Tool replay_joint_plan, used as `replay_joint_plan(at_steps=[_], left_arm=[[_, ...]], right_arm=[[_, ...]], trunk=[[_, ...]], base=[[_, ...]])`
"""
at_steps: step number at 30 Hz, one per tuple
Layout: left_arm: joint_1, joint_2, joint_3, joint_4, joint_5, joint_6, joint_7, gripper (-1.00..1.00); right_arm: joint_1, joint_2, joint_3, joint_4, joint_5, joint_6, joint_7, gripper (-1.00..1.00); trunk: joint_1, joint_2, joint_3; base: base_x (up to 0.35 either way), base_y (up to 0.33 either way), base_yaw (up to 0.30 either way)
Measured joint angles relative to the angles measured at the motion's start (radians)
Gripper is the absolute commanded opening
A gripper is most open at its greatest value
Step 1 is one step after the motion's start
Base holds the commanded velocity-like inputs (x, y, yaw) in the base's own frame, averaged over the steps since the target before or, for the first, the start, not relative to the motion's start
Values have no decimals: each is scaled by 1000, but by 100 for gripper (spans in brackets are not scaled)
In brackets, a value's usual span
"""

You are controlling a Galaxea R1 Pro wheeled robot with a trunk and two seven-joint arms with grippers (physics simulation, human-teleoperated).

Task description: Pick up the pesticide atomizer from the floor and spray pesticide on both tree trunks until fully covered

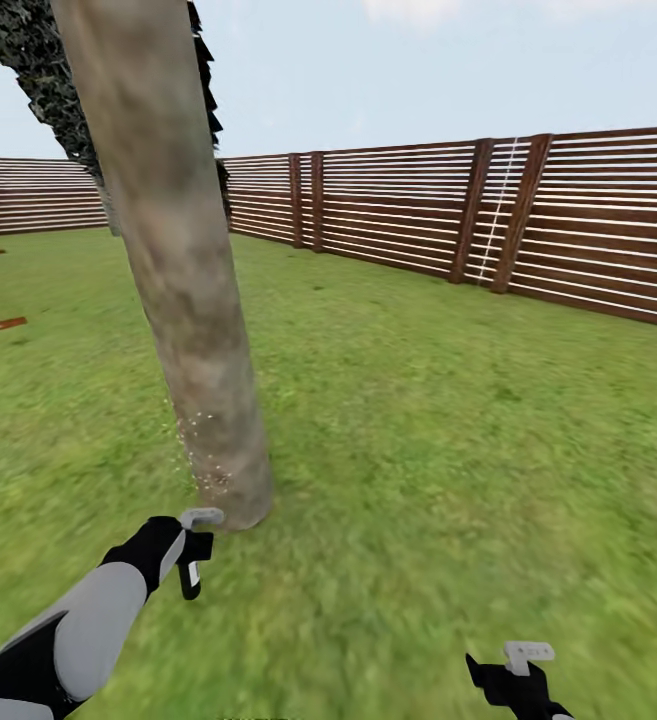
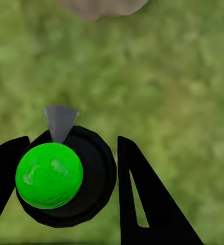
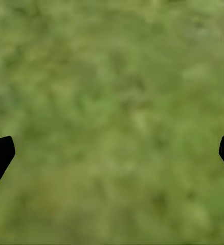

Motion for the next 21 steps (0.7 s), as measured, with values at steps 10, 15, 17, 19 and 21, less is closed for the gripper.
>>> replay_joint_plan(at_steps=[10,15,17,19,21], left_arm=[[0,0,0,1,1,-3,0,-100],[0,-1,0,1,2,-3,0,-100],[0,-1,0,1,2,-3,0,-100],[0,-1,1,1,3,-3,0,-100],[0,-1,2,1,3,-2,0,-100]], right_arm=[[0,0,0,0,0,0,0,100],[0,0,0,0,0,0,0,100],[0,0,0,0,0,0,0,100],[0,0,0,0,0,0,0,100],[0,0,0,0,0,0,0,100]], trunk=[[0,0,0],[0,0,0],[0,0,0],[0,0,0],[0,0,0]], base=[[35,-47,221],[59,-260,5],[2,-277,7],[0,-279,165],[0,-279,247]])
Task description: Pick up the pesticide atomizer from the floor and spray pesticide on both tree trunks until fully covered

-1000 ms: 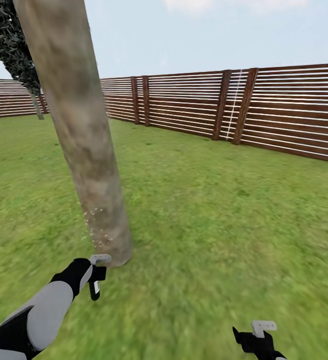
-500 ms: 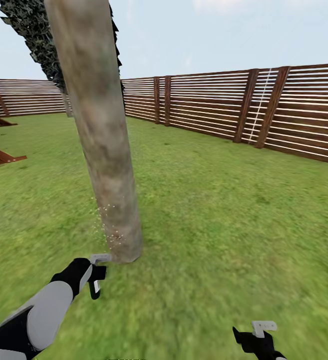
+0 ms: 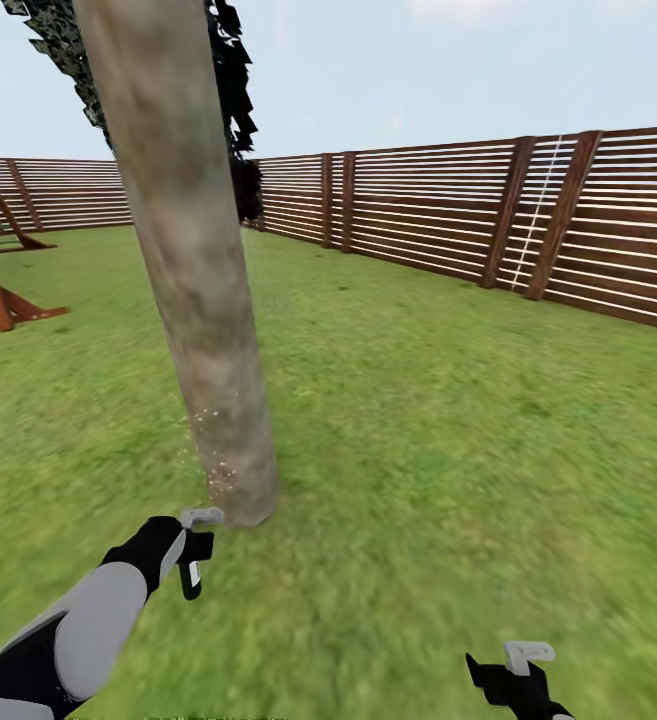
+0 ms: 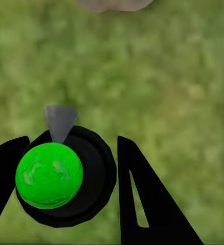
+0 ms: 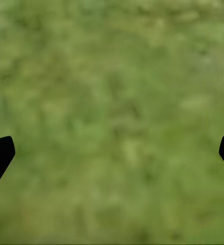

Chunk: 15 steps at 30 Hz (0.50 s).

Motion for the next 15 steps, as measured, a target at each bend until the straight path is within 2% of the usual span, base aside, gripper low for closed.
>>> replay_joint_plan(at_steps=[6,12,15], left_arm=[[0,0,0,0,0,-2,1,-100],[0,0,0,0,0,-3,1,-100],[0,-3,0,2,1,-7,2,-100]], right_arm=[[0,0,0,0,0,0,0,100],[0,0,0,0,0,0,0,100],[0,0,0,0,0,0,0,100]], trunk=[[0,0,0],[0,0,0],[0,0,0]], base=[[0,-279,275],[0,-279,38],[0,-279,231]])
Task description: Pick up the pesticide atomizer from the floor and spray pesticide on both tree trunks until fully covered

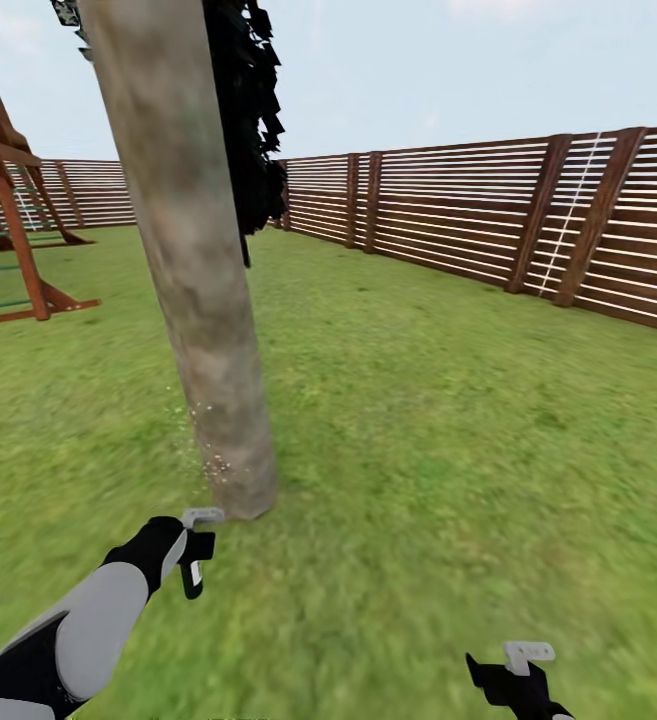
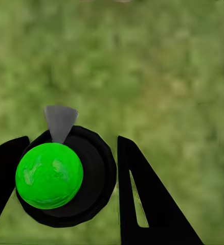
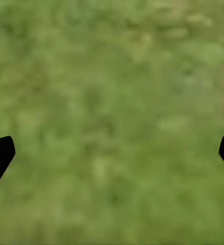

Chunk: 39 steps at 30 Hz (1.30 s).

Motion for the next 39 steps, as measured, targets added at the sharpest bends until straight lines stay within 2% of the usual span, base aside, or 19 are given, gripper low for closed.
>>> replay_joint_plan(at_steps=[7,11,12,14,15,16,17,19,20,23,26,27,29,31,33,36,39], left_arm=[[1,-5,-1,-4,1,-13,-1,-100],[-1,-10,1,-35,1,-60,-3,-100],[-1,-9,-1,-63,0,-61,-2,-100],[-1,3,-5,-204,-2,-51,-10,-100],[0,0,-9,-218,1,-49,-11,-100],[0,-5,-17,-220,0,-48,-10,-100],[1,-11,-40,-218,4,-48,-11,-100],[2,-56,-119,-216,9,-46,-13,-100],[2,-71,-135,-216,9,-44,-13,-100],[2,-92,-143,-221,7,-42,-13,-100],[1,-84,-138,-231,7,-41,-13,-100],[1,-71,-137,-234,4,-40,-13,-100],[0,-24,-134,-237,3,-34,-15,-100],[0,4,-125,-238,24,-33,-21,-100],[0,2,-125,-235,38,-33,-25,-100],[0,-9,-125,-235,41,-33,-26,-100],[-5,-58,-126,-237,44,-32,-27,-100]], right_arm=[[0,0,0,0,0,0,0,100],[0,-1,0,-1,0,0,0,100],[0,-1,0,-1,0,0,0,100],[0,-1,0,-2,0,0,0,100],[0,-1,0,-2,0,0,0,100],[0,-1,0,-2,0,0,0,100],[0,-3,0,-2,0,0,0,100],[2,-8,0,0,1,0,0,100],[6,-9,0,-1,1,-1,0,100],[11,-10,0,-3,0,-1,0,100],[12,-10,0,-2,0,-2,-1,100],[12,-10,0,-2,0,-2,-1,100],[12,-9,0,-2,0,-2,0,100],[12,-7,0,-2,0,-1,0,100],[12,-4,0,-1,1,0,0,100],[12,-3,0,-2,0,0,0,100],[12,-3,0,-2,0,0,0,100]], trunk=[[0,0,0],[0,0,0],[0,0,0],[0,0,0],[0,0,0],[0,0,0],[0,0,0],[0,0,0],[0,0,0],[0,0,0],[0,0,0],[0,0,0],[0,0,0],[0,0,0],[0,0,0],[0,0,0],[0,0,0]], base=[[0,-209,242],[0,-6,14],[0,0,0],[0,0,0],[0,0,0],[0,0,0],[0,0,0],[0,0,0],[0,0,0],[0,0,0],[0,0,0],[0,0,0],[0,0,0],[0,0,0],[0,0,0],[0,0,0],[0,0,0]])
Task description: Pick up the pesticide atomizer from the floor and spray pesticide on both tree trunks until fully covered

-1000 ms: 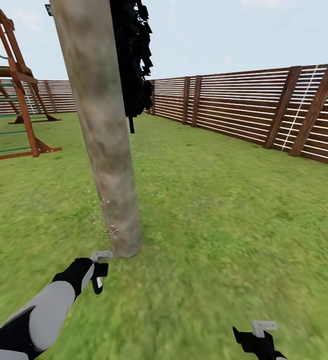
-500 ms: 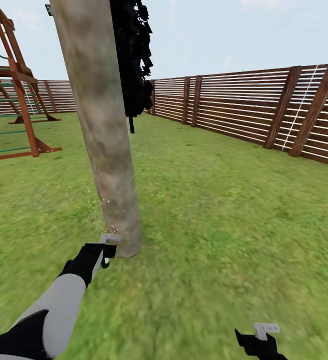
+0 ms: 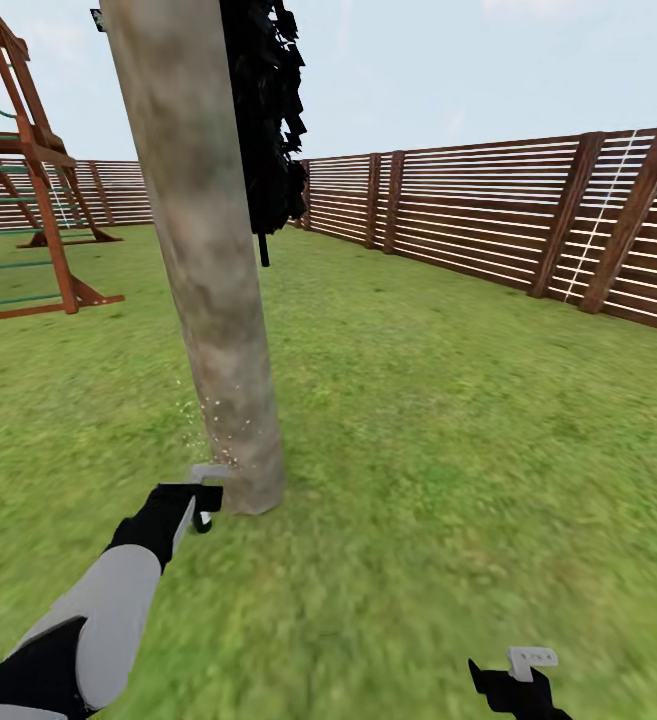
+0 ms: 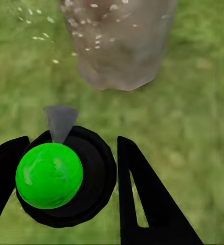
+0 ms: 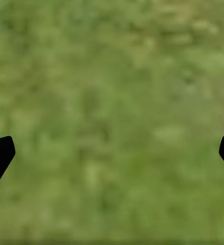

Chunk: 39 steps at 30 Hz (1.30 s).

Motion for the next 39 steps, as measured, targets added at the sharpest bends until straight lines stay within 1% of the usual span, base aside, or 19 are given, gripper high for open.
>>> replay_joint_plan(at_steps=[2,4,6,7,8,9,11,13,15,16,18,22,24,27,29,30,32,35,39], left_arm=[[-5,-34,0,0,-1,1,0,-100],[-8,-42,1,-1,-5,2,0,-100],[-10,-3,6,-42,-12,37,-28,-100],[-9,22,6,-77,-12,66,-69,-100],[-8,47,5,-133,-9,107,-167,-100],[-5,59,0,-174,-8,134,-244,-100],[0,53,-26,-203,-10,162,-297,-100],[-8,39,-66,-207,-4,177,-305,-100],[-30,-29,-86,-214,7,214,-307,-100],[-44,-37,-87,-218,-6,218,-307,-100],[-64,-30,-89,-252,-14,279,-311,-100],[-70,59,-86,-324,-15,321,-315,-100],[-66,53,-103,-327,-6,336,-315,-100],[-66,13,-193,-328,0,358,-314,-100],[-70,-24,-213,-345,1,403,-313,-100],[-70,-30,-217,-370,-8,420,-313,-100],[-69,-18,-212,-400,-17,431,-313,-100],[-56,32,-213,-399,-18,427,-308,-100],[-24,25,-213,-316,-6,404,-305,-100]], right_arm=[[0,0,0,0,0,0,0,100],[0,0,0,0,1,0,0,100],[0,0,0,0,1,0,0,100],[0,0,0,0,1,0,0,100],[0,0,0,1,1,0,0,100],[0,0,0,1,1,0,0,100],[0,0,0,1,1,0,0,100],[0,0,0,1,1,0,0,100],[0,0,0,1,1,0,0,100],[0,0,0,1,1,0,0,100],[0,0,0,1,1,0,0,100],[0,1,0,2,1,0,0,100],[0,2,0,2,1,0,0,100],[0,2,0,2,1,0,0,100],[0,2,0,2,1,0,0,100],[0,2,0,2,1,0,0,100],[0,2,0,2,1,0,0,100],[0,2,1,2,1,0,0,100],[0,3,1,2,1,0,0,100]], trunk=[[0,0,0],[0,0,0],[0,0,0],[0,0,0],[0,0,0],[0,0,0],[0,0,0],[0,0,0],[0,0,0],[0,0,0],[0,0,0],[0,0,0],[0,0,0],[0,0,0],[0,0,0],[0,0,0],[0,0,0],[0,0,0],[0,0,0]], base=[[0,0,0],[0,0,0],[0,0,0],[0,0,0],[0,0,0],[0,0,0],[0,0,0],[0,0,0],[0,0,0],[0,0,0],[0,0,0],[0,0,0],[0,0,0],[0,0,0],[0,0,0],[0,0,0],[0,0,0],[0,0,0],[0,0,0]])
